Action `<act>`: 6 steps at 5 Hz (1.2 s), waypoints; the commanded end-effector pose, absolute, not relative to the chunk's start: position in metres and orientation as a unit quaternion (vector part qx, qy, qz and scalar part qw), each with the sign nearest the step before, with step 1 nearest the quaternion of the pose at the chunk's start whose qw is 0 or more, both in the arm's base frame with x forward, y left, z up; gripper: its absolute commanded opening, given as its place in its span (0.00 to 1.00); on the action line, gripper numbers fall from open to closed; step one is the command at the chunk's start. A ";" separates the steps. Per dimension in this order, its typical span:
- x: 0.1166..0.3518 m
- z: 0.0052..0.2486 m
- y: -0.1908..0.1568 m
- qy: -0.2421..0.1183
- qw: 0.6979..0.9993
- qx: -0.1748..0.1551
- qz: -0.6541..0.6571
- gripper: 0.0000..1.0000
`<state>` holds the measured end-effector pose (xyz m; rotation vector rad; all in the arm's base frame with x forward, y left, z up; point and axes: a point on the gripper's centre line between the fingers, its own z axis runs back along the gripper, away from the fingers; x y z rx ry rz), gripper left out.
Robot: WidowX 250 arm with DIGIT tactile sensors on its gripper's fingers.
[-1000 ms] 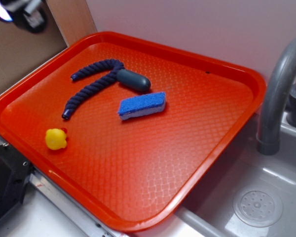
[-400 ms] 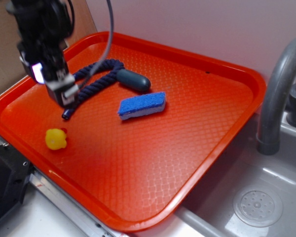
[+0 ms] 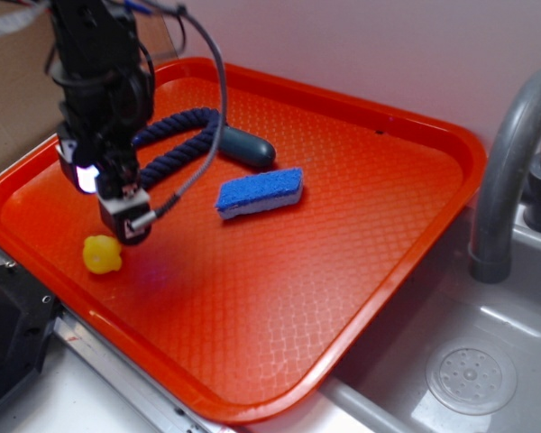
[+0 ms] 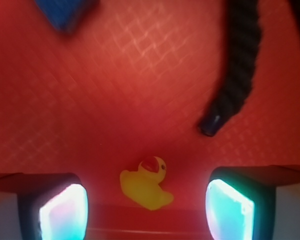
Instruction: Grab the yellow duck.
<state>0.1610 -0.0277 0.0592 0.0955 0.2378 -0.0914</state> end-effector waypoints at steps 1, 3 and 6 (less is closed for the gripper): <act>0.141 0.036 -0.032 0.163 0.983 0.048 -0.074 1.00; 0.137 0.023 -0.026 0.188 0.979 0.052 -0.064 0.91; 0.145 0.044 -0.023 0.162 0.984 0.052 -0.054 0.00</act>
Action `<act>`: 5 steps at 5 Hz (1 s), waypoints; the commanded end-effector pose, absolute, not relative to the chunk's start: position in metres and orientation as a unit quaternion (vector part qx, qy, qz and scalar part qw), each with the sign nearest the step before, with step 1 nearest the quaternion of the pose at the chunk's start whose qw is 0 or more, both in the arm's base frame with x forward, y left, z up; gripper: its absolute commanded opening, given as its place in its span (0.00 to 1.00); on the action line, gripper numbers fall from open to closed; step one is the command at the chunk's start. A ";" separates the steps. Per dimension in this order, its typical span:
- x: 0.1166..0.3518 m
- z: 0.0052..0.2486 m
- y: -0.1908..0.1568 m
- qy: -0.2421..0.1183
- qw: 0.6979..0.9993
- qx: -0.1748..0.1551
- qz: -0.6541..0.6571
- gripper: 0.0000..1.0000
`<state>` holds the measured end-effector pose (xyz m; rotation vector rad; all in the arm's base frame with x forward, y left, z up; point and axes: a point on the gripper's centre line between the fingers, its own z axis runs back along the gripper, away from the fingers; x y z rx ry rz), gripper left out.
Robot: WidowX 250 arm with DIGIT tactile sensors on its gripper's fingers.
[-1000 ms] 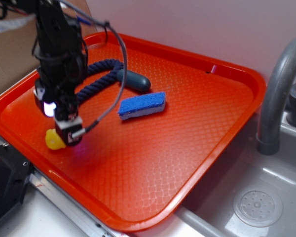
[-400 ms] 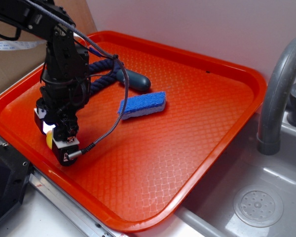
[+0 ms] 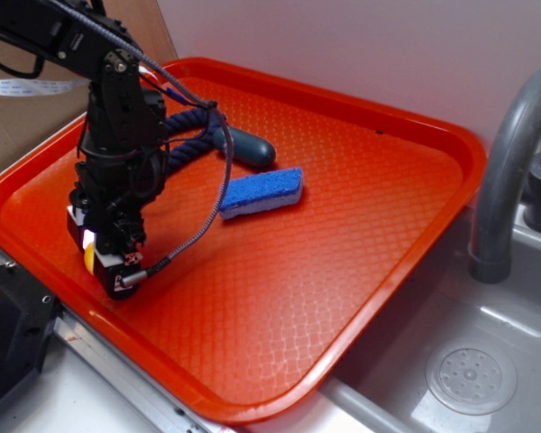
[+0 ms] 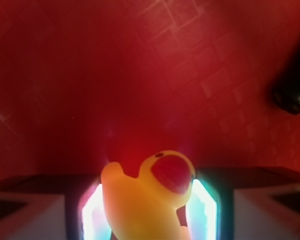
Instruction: Grab the yellow duck.
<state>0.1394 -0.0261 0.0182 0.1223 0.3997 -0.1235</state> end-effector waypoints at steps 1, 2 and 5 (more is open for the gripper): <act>0.166 0.080 -0.024 0.108 0.993 0.042 -0.034 0.00; 0.187 0.120 -0.028 0.062 0.998 0.019 -0.014 0.00; 0.193 0.209 -0.048 -0.093 0.990 -0.038 -0.101 0.00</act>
